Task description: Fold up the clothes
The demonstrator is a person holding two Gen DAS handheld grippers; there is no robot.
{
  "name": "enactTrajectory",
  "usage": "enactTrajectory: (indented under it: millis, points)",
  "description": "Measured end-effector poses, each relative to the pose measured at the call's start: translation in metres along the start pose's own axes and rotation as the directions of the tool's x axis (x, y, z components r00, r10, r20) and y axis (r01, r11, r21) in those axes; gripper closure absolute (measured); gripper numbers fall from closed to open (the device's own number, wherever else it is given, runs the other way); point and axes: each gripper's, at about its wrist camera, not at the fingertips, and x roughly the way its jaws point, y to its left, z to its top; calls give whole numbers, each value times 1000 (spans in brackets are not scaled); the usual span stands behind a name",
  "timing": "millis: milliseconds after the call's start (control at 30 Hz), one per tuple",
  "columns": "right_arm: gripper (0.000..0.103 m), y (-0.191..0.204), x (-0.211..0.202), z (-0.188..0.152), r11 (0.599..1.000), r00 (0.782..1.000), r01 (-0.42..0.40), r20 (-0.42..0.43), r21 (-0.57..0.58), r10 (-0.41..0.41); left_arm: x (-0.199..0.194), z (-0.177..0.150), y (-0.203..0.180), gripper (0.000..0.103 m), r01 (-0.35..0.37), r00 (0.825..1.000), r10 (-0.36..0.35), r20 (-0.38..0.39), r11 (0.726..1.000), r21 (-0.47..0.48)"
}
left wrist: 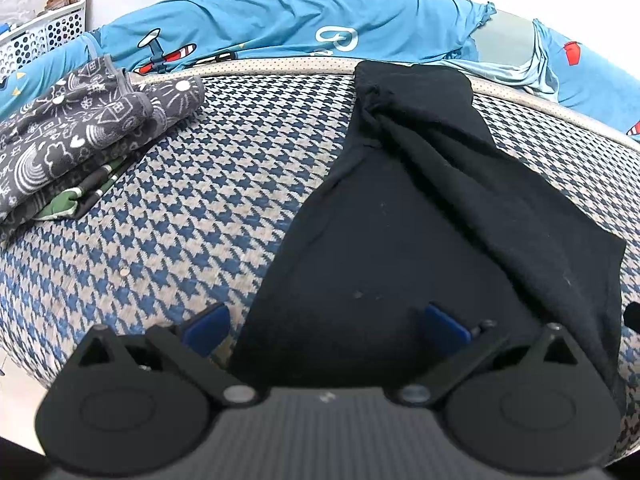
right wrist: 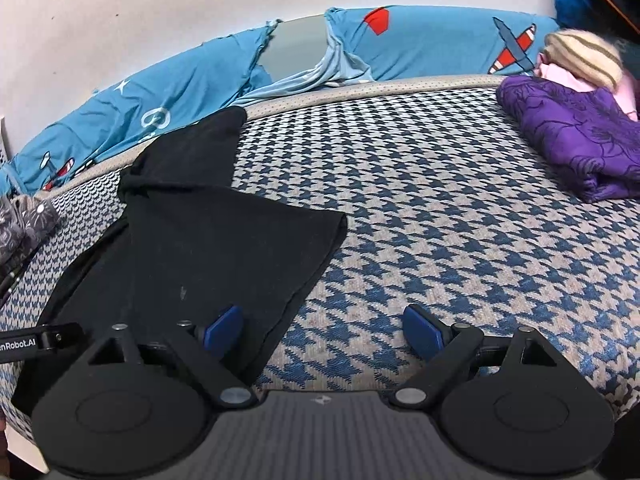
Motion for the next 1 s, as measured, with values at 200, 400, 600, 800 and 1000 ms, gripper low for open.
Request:
enactTrajectory:
  millis: [200, 400, 600, 800, 1000]
  points:
    - [16, -2, 0, 2, 1000, 1000, 18, -1, 10, -18, -1, 2, -6, 0, 16, 1000, -16, 4, 1000, 4]
    - [16, -5, -2, 7, 1000, 1000, 26, -2, 18, -26, 0, 6, -15, 0, 24, 1000, -24, -2, 1000, 5]
    - [16, -11, -9, 13, 999, 1000, 22, 1, 44, -22, 0, 10, -26, 0, 42, 999, -42, 9, 999, 8]
    - [16, -20, -17, 18, 996, 1000, 12, 15, 88, -13, -1, 14, -37, 0, 64, 998, -64, 19, 998, 9]
    - [16, -23, -11, 17, 995, 1000, 28, -4, 92, -28, 0, 17, -46, 0, 80, 996, -81, 24, 997, 18]
